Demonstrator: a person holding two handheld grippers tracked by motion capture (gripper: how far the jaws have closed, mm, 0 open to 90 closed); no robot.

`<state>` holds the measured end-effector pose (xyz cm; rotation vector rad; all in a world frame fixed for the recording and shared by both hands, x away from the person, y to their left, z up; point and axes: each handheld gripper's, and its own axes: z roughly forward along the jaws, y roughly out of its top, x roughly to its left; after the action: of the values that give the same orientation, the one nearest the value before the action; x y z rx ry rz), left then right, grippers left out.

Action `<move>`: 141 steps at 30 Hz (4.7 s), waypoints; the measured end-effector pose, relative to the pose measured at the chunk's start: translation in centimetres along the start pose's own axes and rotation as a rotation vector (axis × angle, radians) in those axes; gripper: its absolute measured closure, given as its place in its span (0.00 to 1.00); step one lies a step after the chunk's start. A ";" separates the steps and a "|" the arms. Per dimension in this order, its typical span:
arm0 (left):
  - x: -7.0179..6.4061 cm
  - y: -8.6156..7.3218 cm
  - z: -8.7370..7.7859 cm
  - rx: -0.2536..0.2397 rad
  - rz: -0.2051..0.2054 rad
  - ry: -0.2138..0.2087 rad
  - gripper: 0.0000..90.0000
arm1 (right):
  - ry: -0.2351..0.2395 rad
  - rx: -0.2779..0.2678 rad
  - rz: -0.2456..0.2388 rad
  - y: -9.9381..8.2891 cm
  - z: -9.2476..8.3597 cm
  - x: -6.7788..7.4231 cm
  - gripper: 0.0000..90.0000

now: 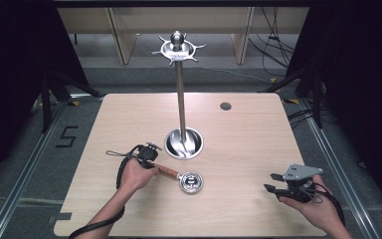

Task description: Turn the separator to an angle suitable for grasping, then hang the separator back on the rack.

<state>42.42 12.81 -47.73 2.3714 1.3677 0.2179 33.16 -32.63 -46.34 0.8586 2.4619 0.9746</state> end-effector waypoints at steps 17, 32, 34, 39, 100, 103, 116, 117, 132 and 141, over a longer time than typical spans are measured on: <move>-1.0 1.0 -0.9 -0.115 -0.287 0.041 0.58 | -0.012 0.003 0.044 -0.2 -0.5 0.4 0.59; -0.6 2.2 -0.6 -0.025 -0.394 0.039 0.39 | -0.010 -0.002 0.030 0.1 -0.3 0.2 0.59; -0.7 2.4 -0.2 -0.027 -0.415 0.029 0.38 | -0.007 -0.004 0.024 0.1 -0.2 0.3 0.58; -0.9 2.7 0.5 0.018 -0.418 0.050 0.36 | -0.001 -0.002 0.003 0.1 0.0 0.2 0.58; -0.5 2.9 1.6 0.142 -0.202 0.056 0.75 | 0.032 0.040 0.045 -0.3 0.4 0.6 0.56; -0.2 2.5 1.5 0.103 -0.159 0.059 0.75 | 0.032 0.036 0.042 -0.3 0.5 0.6 0.56; 0.7 0.7 -1.4 -0.050 -0.122 -0.018 0.75 | 0.035 0.040 0.044 -0.1 0.5 0.7 0.56; 0.4 0.4 -1.8 -0.065 -0.164 -0.019 0.75 | 0.034 0.041 0.054 -0.1 0.5 0.8 0.56; -0.1 -4.5 -6.3 -0.362 -0.062 -0.030 0.75 | 0.033 0.029 0.047 0.0 0.5 0.8 0.56; -0.3 -6.9 -7.8 -0.471 -0.040 -0.028 0.75 | 0.040 0.030 0.045 0.1 0.5 0.9 0.55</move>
<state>34.24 17.69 -43.40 1.9467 1.1924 0.4403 32.77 -31.75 -46.75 0.9162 2.5070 0.9821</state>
